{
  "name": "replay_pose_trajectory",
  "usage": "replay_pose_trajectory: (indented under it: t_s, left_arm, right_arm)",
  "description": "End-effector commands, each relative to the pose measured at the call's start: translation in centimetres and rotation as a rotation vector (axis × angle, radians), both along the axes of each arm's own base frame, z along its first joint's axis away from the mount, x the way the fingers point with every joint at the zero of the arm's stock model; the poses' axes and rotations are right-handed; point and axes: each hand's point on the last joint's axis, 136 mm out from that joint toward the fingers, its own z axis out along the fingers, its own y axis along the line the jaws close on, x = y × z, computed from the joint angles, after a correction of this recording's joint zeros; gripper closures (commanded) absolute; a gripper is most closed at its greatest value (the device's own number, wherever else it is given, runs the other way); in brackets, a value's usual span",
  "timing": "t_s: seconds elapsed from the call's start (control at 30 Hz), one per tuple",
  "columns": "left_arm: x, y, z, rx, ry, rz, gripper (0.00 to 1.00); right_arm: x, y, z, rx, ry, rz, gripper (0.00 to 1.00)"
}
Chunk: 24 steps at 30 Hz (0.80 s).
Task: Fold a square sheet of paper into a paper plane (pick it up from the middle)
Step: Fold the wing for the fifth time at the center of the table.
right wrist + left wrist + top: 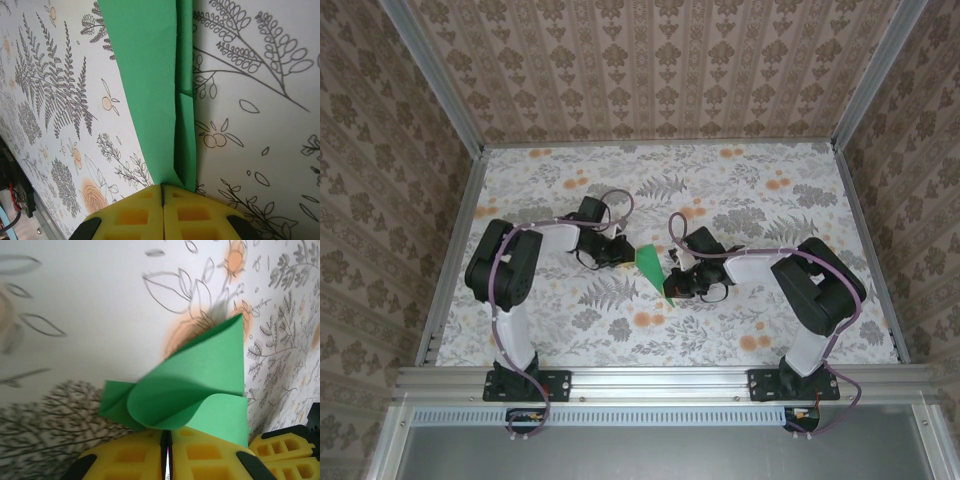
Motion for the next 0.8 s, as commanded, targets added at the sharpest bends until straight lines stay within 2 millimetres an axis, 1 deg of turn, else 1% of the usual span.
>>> replay_pose_trajectory:
  t_s: [0.0,0.07,0.13,0.17,0.2,0.3,0.37,0.43,0.47,0.5,0.6,0.7,0.77]
  left_arm:
    - [2.6,4.9,-3.2,0.206,-0.040,0.082,0.88]
    - [3.2,5.0,-2.3,0.196,-0.052,0.083,0.88]
    - [3.7,4.7,-1.0,0.177,-0.074,0.086,0.88]
    - [3.8,4.2,0.0,0.153,-0.088,0.085,0.87]
    - [3.7,3.6,1.1,0.130,-0.105,0.076,0.87]
    - [3.3,2.9,3.8,0.140,-0.188,0.077,0.87]
    - [3.0,2.7,5.3,0.134,-0.236,0.106,0.88]
    - [2.3,2.0,6.1,0.084,-0.253,0.127,0.88]
    - [1.7,1.5,6.0,0.065,-0.253,0.129,0.88]
    - [0.8,0.4,6.1,0.036,-0.255,0.110,0.88]
    - [-0.9,-2.2,5.9,-0.034,-0.228,0.063,0.88]
    - [-2.5,-4.6,5.0,-0.066,-0.189,0.016,0.88]
    - [-3.3,-5.8,4.0,-0.065,-0.165,-0.002,0.89]
  right_arm:
    - [-6.1,-6.1,-6.6,-0.304,0.228,-0.016,0.93]
    - [-6.0,-5.9,-6.4,-0.296,0.225,-0.019,0.93]
    - [-5.8,-5.6,-6.1,-0.281,0.220,-0.019,0.93]
    - [-5.7,-5.4,-5.9,-0.273,0.218,-0.021,0.93]
    - [-5.6,-5.3,-5.7,-0.264,0.215,-0.021,0.93]
    - [-5.4,-4.7,-5.1,-0.232,0.205,-0.021,0.93]
    - [-5.3,-4.5,-4.9,-0.222,0.201,-0.021,0.93]
    - [-5.2,-4.5,-4.9,-0.220,0.204,-0.023,0.93]
    - [-5.2,-4.4,-4.9,-0.219,0.205,-0.022,0.93]
    - [-5.2,-4.5,-4.9,-0.219,0.205,-0.024,0.93]
    - [-5.2,-4.4,-5.0,-0.218,0.207,-0.025,0.93]
    - [-5.2,-4.4,-4.9,-0.214,0.208,-0.027,0.93]
    - [-5.1,-4.2,-4.9,-0.211,0.205,-0.024,0.93]
